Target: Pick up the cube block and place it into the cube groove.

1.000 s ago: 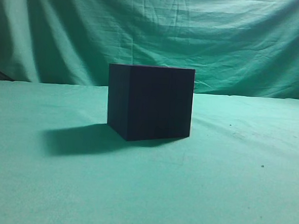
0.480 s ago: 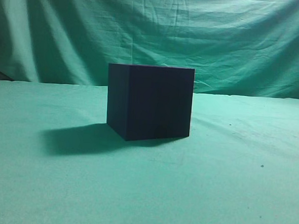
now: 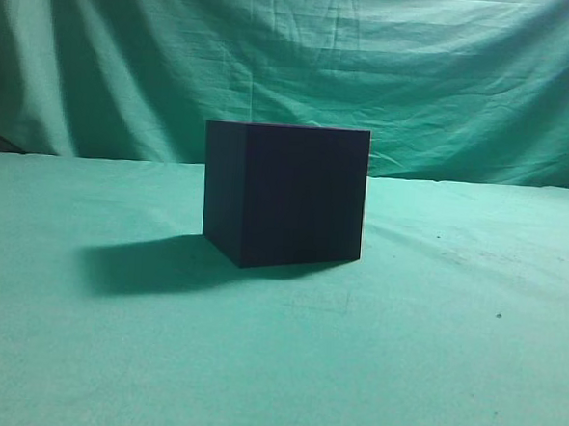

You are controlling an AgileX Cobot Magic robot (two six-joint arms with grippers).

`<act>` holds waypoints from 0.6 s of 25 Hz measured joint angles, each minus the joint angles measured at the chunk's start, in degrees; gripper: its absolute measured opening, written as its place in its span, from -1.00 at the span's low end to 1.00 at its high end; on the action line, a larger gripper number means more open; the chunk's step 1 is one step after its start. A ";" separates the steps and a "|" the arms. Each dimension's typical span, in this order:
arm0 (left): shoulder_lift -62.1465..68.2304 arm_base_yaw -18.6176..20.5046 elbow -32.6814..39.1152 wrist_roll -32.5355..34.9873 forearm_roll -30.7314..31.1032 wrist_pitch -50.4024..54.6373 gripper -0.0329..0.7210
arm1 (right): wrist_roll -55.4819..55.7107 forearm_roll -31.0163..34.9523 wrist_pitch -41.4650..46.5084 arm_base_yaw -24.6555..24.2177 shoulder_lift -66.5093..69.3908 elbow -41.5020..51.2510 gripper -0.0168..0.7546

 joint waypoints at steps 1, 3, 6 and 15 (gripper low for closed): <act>0.00 0.00 0.00 0.00 0.00 0.00 -0.91 | 0.00 0.00 0.19 0.00 -1.42 0.64 -0.96; 0.00 0.00 0.00 0.00 0.00 0.00 -0.91 | 0.00 0.00 1.42 0.00 -3.94 0.87 -0.96; 0.00 0.00 0.00 0.00 0.00 0.00 -0.91 | 0.00 -1.81 3.59 0.00 -5.85 1.08 -0.96; 0.00 0.00 0.00 0.00 0.00 0.00 -0.91 | -4.88 -7.65 -2.67 -2.34 -8.95 5.14 -0.96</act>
